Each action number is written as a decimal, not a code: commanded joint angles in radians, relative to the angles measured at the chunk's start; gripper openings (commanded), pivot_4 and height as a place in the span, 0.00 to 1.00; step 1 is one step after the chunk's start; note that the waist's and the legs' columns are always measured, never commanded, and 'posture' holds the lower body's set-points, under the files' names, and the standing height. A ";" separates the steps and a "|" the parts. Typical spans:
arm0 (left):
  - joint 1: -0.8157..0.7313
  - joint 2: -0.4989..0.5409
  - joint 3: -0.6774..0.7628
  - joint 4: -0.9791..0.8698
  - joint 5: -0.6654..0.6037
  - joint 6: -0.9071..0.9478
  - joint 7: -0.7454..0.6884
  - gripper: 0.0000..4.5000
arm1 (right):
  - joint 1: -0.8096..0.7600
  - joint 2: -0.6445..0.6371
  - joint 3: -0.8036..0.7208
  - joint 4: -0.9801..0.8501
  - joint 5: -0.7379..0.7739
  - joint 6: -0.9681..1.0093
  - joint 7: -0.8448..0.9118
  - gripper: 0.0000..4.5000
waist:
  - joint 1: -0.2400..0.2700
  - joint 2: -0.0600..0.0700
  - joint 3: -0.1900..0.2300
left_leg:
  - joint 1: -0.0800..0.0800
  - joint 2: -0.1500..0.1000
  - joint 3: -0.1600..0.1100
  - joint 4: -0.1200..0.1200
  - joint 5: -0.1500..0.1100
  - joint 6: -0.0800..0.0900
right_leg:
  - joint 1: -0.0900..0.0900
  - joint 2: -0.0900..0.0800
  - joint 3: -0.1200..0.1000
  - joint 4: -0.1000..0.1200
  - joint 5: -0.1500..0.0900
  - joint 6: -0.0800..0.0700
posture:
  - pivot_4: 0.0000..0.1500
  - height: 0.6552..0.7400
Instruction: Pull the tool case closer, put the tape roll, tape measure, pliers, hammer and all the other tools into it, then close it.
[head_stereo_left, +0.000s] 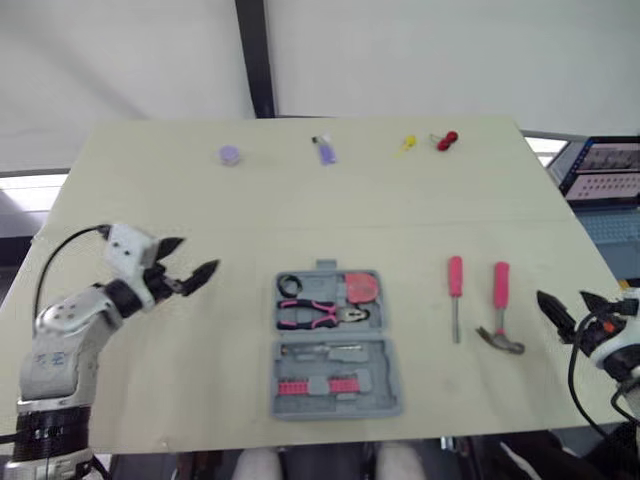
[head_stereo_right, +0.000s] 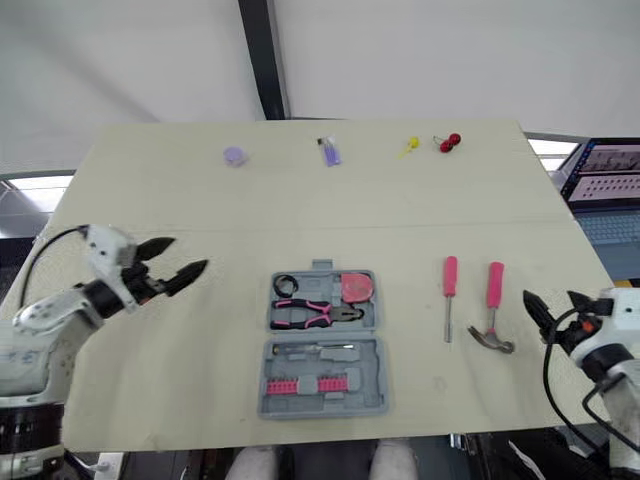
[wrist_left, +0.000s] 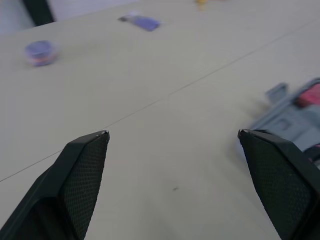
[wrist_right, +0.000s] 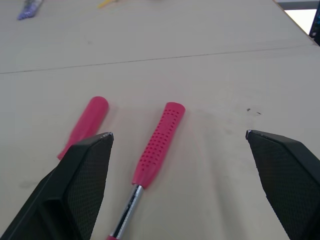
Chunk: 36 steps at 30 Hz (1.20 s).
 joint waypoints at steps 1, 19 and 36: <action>-0.104 -0.049 -0.171 -0.008 0.016 -0.068 -0.129 0.98 | 0.014 0.019 0.057 -0.137 -0.025 0.051 -0.071 1.00 | 0.001 0.000 0.000 | 0.000 0.000 0.000 0.000 0.000 0.000 | 0.000 0.000 0.000 0.000 0.000 0.000 | 1.00 1.00; -0.346 -0.379 -0.511 0.309 0.216 -0.433 -0.243 1.00 | -0.005 0.090 0.104 -0.264 -0.141 0.289 -0.358 0.53 | 0.018 0.001 -0.001 | -0.001 -0.001 0.000 0.004 0.000 0.000 | 0.000 0.000 0.000 0.000 0.000 0.000 | 1.00 1.00; -0.314 -0.414 -0.546 0.290 0.253 -0.496 -0.248 1.00 | -0.064 0.151 0.144 -0.219 -0.200 0.451 -0.444 0.53 | 0.026 0.002 -0.001 | -0.003 -0.001 -0.001 0.007 0.000 0.001 | 0.001 0.000 0.000 0.001 0.000 0.000 | 1.00 1.00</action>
